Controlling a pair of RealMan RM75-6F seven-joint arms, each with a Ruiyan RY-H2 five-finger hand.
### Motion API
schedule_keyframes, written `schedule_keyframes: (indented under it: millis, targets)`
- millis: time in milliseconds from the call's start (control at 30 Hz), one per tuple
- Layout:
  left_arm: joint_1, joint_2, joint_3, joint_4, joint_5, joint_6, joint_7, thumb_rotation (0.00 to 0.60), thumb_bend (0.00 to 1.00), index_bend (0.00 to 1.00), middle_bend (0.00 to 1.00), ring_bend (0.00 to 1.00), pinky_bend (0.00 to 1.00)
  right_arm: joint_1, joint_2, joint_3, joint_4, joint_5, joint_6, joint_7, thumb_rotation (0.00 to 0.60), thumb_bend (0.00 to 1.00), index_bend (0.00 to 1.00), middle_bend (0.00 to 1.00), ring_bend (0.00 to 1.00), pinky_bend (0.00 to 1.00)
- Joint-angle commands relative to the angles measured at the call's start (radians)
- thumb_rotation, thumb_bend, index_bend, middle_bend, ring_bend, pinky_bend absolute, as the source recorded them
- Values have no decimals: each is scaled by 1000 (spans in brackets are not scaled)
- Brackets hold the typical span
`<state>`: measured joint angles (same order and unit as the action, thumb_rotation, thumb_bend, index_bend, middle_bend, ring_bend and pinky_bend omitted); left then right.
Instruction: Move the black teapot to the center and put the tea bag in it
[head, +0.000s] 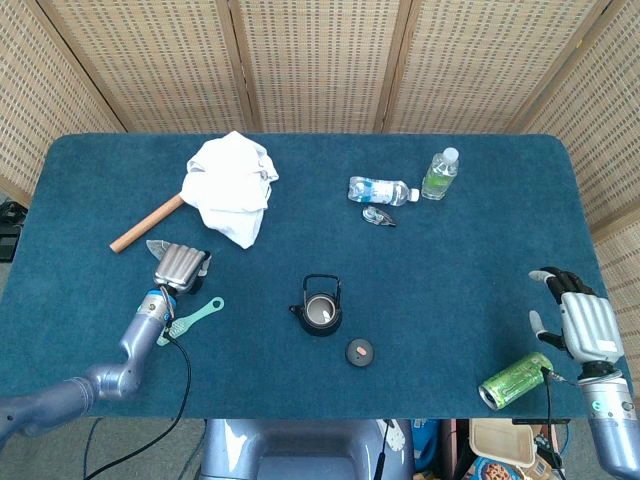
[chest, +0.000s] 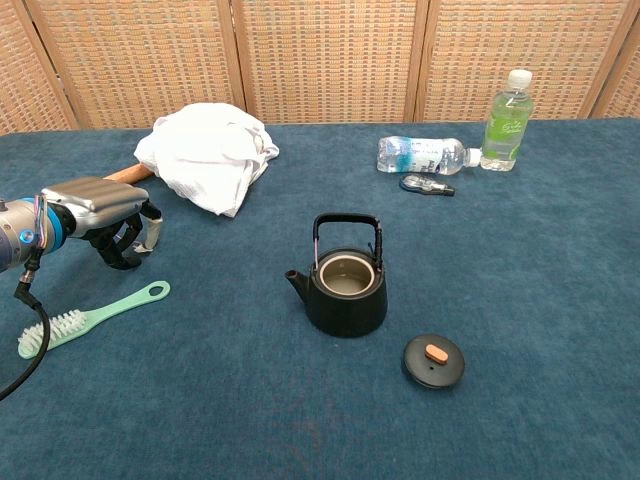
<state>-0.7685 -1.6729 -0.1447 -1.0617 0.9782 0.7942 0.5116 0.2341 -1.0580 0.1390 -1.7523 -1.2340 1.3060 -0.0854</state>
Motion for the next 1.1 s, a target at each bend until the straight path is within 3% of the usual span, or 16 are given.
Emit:
schedule_keyframes:
  millis: [33,333,567,1100]
  targets:
    - [0,0,0,-2,-3,1,2,600,352,479,710,699,717,-1,0,1,0,0,0,1,600,578,270,276,208,362]
    - [-5,8,1,-14,-25,-5,8,600,356,483,710,700,717,-5,-3,1,5,2,-3,1,600,578,270,276,208,363]
    - [-10,8,3,-14,-41,-17,7,600,464,486,709,699,717,-5,-1,4,1,6,-8,-3,600,577,270,278,208,359]
    - [-8,-5,-2,1,-40,-1,-30,600,532,566,712,703,718,-5,5,9,-7,17,-18,-9,600,578,270,278,208,359]
